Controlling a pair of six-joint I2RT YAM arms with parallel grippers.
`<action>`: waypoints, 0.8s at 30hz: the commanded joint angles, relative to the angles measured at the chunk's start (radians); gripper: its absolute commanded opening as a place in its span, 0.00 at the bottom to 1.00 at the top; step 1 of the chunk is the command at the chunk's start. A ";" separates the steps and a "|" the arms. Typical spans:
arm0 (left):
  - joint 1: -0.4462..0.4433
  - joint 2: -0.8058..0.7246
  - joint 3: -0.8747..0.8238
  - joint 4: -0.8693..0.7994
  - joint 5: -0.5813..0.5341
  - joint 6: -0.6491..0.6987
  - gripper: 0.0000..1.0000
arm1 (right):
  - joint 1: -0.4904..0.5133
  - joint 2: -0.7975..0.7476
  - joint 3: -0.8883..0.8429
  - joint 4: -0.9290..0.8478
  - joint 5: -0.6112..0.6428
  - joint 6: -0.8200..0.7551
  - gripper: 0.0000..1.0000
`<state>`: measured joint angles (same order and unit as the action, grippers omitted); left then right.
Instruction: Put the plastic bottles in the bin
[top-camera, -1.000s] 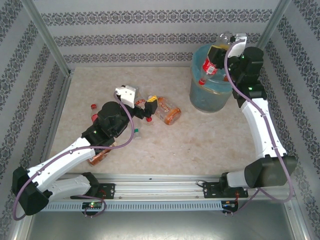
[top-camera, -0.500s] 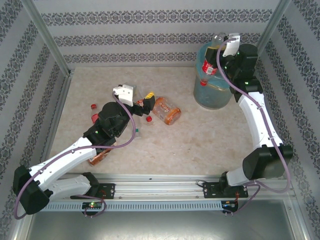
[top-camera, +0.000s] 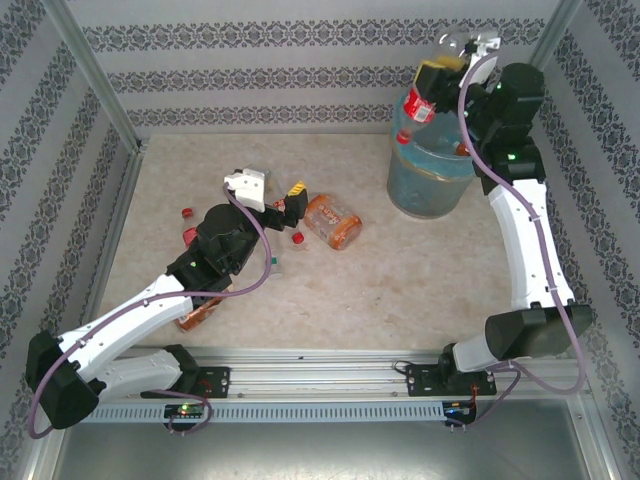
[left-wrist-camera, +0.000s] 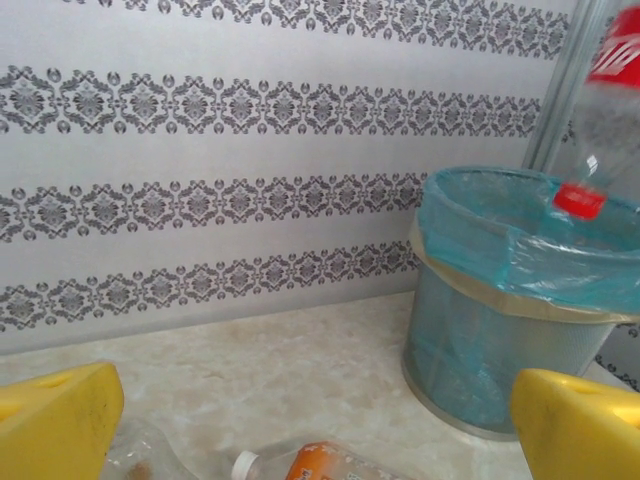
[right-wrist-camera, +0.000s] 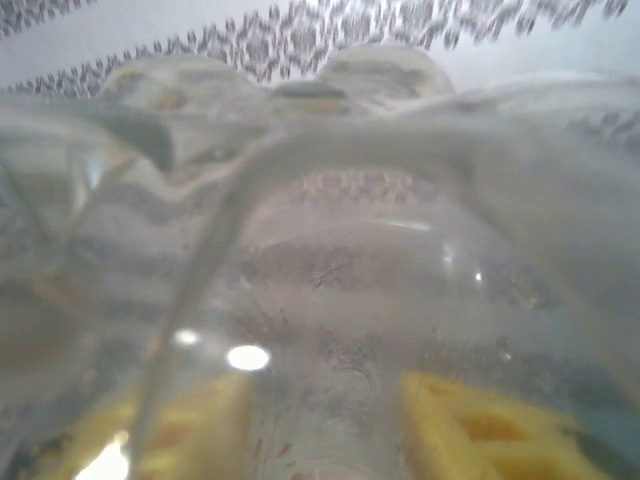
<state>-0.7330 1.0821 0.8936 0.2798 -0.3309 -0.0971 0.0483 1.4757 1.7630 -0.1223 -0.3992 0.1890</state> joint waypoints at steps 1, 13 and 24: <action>0.003 0.005 0.006 -0.030 -0.068 -0.015 1.00 | -0.016 0.050 0.073 -0.046 0.114 -0.071 0.43; 0.062 0.070 0.045 -0.258 -0.056 -0.141 1.00 | -0.095 0.305 0.185 -0.100 0.239 -0.145 0.42; 0.113 0.078 0.032 -0.271 -0.004 -0.170 1.00 | -0.114 0.459 0.148 -0.134 0.245 -0.138 0.45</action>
<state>-0.6376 1.1614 0.9054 0.0319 -0.3523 -0.2470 -0.0608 1.9427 1.9198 -0.2813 -0.1680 0.0669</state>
